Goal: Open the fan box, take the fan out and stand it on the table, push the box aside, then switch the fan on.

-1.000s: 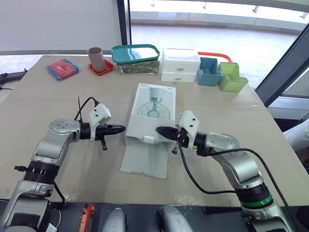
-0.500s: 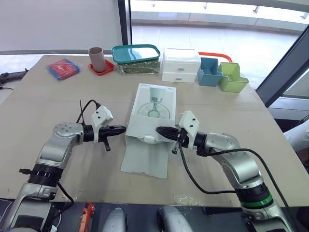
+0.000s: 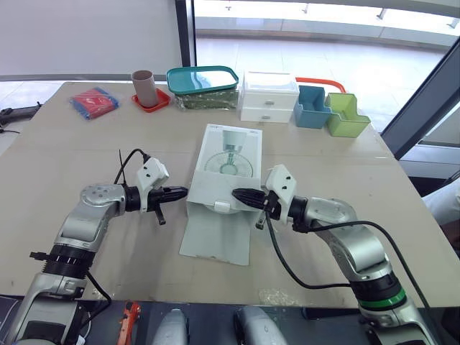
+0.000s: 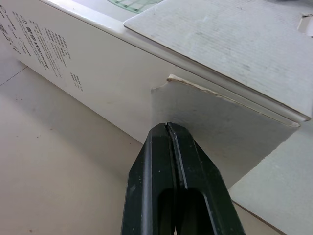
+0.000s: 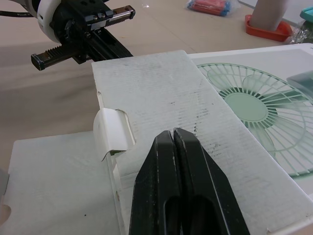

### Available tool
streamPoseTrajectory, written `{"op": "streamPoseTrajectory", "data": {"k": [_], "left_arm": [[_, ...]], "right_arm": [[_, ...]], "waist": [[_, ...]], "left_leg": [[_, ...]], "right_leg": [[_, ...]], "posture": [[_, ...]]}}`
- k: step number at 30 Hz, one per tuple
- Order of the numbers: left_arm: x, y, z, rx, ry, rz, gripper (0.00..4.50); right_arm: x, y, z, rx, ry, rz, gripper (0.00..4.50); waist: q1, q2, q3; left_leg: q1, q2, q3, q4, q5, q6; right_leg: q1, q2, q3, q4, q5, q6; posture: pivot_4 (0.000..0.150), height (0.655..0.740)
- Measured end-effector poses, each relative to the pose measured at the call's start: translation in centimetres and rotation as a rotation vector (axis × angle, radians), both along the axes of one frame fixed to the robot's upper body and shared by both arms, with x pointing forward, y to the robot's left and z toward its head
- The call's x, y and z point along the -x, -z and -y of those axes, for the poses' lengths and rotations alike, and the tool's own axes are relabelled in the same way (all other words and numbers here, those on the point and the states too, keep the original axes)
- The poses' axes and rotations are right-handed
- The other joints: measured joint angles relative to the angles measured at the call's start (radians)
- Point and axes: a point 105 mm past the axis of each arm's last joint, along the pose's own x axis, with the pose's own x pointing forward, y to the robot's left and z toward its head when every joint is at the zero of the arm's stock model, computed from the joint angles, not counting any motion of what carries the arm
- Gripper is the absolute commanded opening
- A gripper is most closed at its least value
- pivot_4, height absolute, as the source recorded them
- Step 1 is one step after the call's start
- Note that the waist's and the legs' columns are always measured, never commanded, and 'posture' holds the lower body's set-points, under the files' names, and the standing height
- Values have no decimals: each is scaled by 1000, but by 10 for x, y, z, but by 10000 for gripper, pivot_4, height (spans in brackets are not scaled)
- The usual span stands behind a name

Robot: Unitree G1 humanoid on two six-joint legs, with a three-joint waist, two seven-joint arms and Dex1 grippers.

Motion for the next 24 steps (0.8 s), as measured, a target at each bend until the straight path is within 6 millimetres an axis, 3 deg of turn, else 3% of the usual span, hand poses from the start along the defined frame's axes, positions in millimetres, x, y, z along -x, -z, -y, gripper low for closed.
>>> {"op": "streamPoseTrajectory", "data": {"k": [24], "left_arm": [[0,0,2,13,2,-1,0]], "right_arm": [[1,1,1,4,1,0,434]], "waist": [[0,0,0]], "left_leg": [[0,0,0,0,0,0]], "right_leg": [[0,0,0,0,0,0]], "posture": [[1500,7400]]}}
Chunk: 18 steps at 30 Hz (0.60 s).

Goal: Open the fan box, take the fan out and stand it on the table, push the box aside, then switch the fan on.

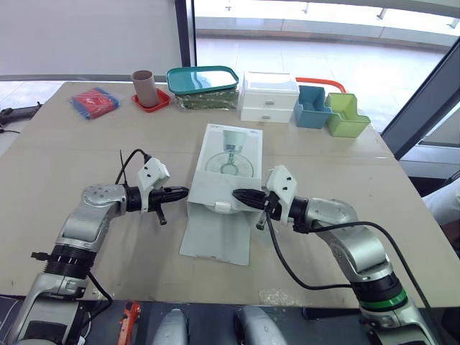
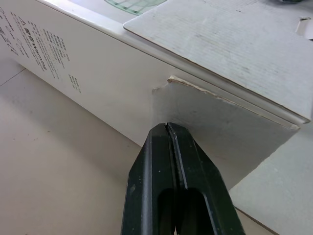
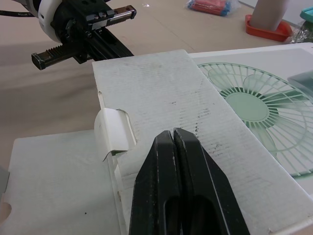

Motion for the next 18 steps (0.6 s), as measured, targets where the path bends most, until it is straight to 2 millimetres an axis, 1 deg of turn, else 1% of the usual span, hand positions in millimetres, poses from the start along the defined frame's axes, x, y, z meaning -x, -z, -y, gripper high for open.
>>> {"op": "streamPoseTrajectory", "data": {"k": [5,8,15,18], "left_arm": [[0,0,-1,9,-3,-4,0],[3,1,-1,50,-12,-26,0],[15,3,-3,100,-17,-68,0],[24,4,-5,120,-17,-96,0]], "right_arm": [[0,0,0,0,0,0,434],[0,0,0,0,0,-1,434],[0,0,0,0,-1,-1,434],[0,0,0,1,-4,-1,434]], "waist": [[0,0,0],[0,0,0],[0,0,0],[0,0,0]], "left_leg": [[0,0,0,0,0,0],[0,0,0,0,0,0],[0,0,0,0,0,0],[0,0,0,0,0,0]], "right_leg": [[0,0,0,0,0,0],[0,0,0,0,0,0],[0,0,0,0,0,0],[0,0,0,0,0,0]], "posture": [[1500,7400],[1500,7400],[1500,7400],[1500,7400]]}}
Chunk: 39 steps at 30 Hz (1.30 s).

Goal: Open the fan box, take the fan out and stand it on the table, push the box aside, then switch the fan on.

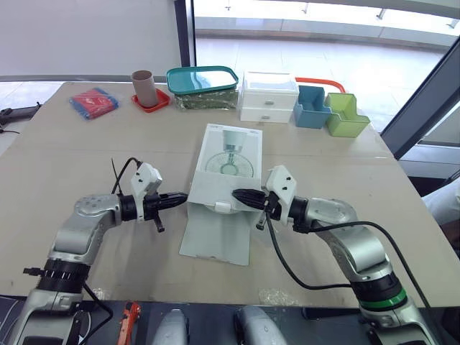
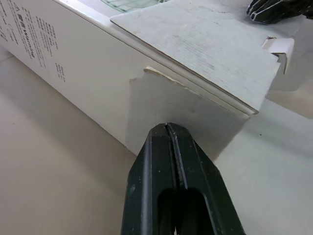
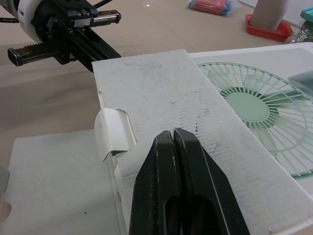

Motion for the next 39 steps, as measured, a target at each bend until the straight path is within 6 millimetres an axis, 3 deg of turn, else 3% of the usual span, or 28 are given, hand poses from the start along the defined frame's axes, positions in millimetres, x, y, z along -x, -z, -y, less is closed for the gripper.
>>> {"op": "streamPoseTrajectory", "data": {"k": [7,11,21,29,31,39], "left_arm": [[11,-4,-3,53,-4,-52,0],[27,-2,-4,108,-9,-99,0],[59,10,14,252,-43,-270,0],[65,18,19,397,-166,-419,0],[65,16,26,520,-231,-466,0],[67,24,39,612,-310,-588,0]], "right_arm": [[-1,0,0,2,-5,-1,434],[-1,0,-1,2,-6,-1,434],[-1,0,-1,1,-4,-1,434],[-1,0,-1,4,-4,0,434],[-1,0,-1,6,-4,0,434],[-1,1,0,13,-8,1,434]], "waist": [[0,0,0],[-3,0,0],[0,0,0],[0,0,0],[1,-1,0],[0,-1,-1]], "left_leg": [[0,0,0,0,0,0],[1,0,0,0,0,0],[1,1,0,0,0,-1],[1,1,0,0,0,-1],[1,0,0,0,0,-1],[2,0,0,1,0,-2]], "right_leg": [[0,0,0,0,0,0],[0,0,1,0,0,0],[1,0,0,0,0,0],[1,0,0,0,0,0],[2,-1,1,0,0,0],[2,0,1,0,0,0]], "posture": [[1500,7400],[1500,7400],[1500,7400],[1500,7400],[1500,7400],[1500,7400]]}}
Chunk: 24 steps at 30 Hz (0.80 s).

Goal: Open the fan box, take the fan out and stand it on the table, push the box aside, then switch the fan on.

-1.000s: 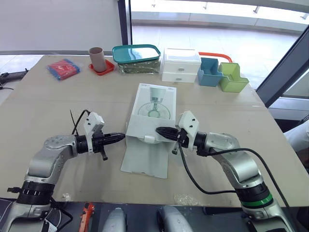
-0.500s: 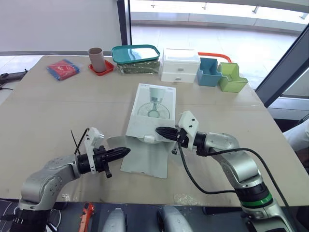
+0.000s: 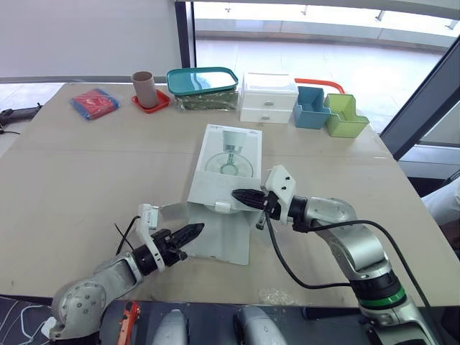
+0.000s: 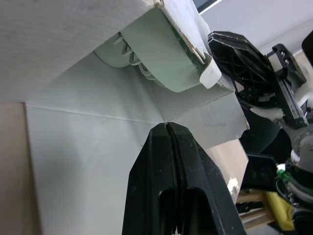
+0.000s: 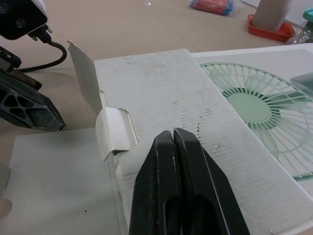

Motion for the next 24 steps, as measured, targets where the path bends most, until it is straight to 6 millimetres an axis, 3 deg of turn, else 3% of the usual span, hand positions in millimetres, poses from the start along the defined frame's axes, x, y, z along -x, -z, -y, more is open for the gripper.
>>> {"op": "streamPoseTrajectory", "data": {"k": [7,10,14,19,21,24], "left_arm": [[-2,1,1,-2,-18,-22,0],[-6,1,5,15,5,-24,6260],[-13,-1,9,78,23,-26,21289],[-20,0,14,123,28,-44,35661],[-22,0,14,133,16,-42,43784],[-27,0,13,124,-12,-30,44500]], "right_arm": [[0,-1,0,4,-6,2,434],[-1,-1,0,8,-9,1,0],[-1,0,0,11,-13,-2,0],[-1,0,1,19,-11,-5,0],[-1,0,2,25,-11,-5,0],[0,0,3,30,-9,-7,0]], "waist": [[0,0,0],[0,0,0],[0,0,0],[0,0,0],[1,0,0],[1,0,0]], "left_leg": [[0,0,0,0,0,0],[0,0,0,0,0,-1],[0,-1,0,0,0,0],[0,-1,0,0,0,-1],[0,-1,0,0,0,0],[0,-1,0,0,0,-1]], "right_leg": [[0,0,0,0,0,0],[0,0,0,0,0,0],[0,0,0,0,0,0],[0,0,0,0,0,0],[0,0,0,0,0,0],[0,0,0,0,0,0]], "posture": [[1500,7400],[1500,7400],[1500,7400],[1500,7400],[1500,7400],[1500,7400]]}}
